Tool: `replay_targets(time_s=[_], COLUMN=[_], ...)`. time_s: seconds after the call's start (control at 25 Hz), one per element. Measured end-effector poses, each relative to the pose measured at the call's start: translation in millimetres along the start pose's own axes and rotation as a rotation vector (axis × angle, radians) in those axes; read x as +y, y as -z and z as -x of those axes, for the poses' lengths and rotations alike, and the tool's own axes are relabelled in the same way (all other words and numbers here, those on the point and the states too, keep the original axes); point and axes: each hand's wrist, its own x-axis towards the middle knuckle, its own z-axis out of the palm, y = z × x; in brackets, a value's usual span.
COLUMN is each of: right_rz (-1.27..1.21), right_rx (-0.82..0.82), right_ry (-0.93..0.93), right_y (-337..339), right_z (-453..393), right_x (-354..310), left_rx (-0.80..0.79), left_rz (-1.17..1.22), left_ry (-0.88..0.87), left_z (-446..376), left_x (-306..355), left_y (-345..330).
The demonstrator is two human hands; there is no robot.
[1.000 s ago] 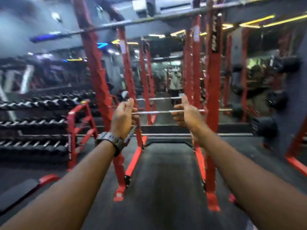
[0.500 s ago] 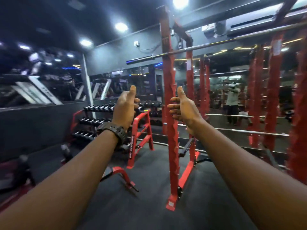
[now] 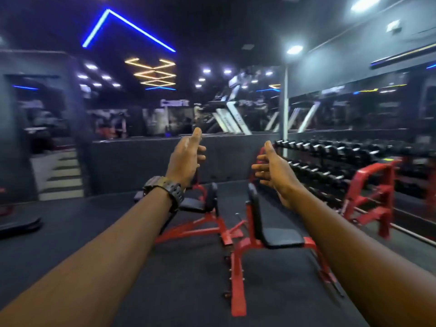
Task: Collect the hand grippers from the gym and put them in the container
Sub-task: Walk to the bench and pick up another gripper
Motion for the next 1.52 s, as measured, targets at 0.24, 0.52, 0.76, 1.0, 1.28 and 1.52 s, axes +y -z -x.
replay_targets(time_s=[0.24, 0.52, 0.76, 1.0, 1.28, 1.52], right_rz=[-0.028, -0.074, -0.148, -0.236, -0.299, -0.321], right_rx=[-0.260, -0.451, -0.652, -0.883, -1.033, -1.233], right_ry=[0.003, 0.018, 0.030, 0.038, 0.025, 0.035], right_y=[-190.3, -440.4, -634.3, -813.8, -998.1, -1141.1], right_z=[-73.6, -171.5, -222.2, -262.3, -323.9, -277.5], right_x=[29.5, 35.9, 36.4, 61.0, 67.6, 54.1], left_rx=[0.236, 0.421, 0.582, 0.770, 0.939, 1.101], left_rz=[-0.106, -0.209, -0.306, -0.430, -0.540, -0.611], left_ry=[0.049, 0.080, 0.085, 0.111, 0.116, 0.136], left_z=[-53.0, -162.1, -216.1, -253.1, -323.4, -295.7], left_x=[-91.9, -172.6, -218.9, -283.5, -332.4, -347.3], left_y=[149.6, 354.5, 496.4, 622.4, 744.9, 849.0])
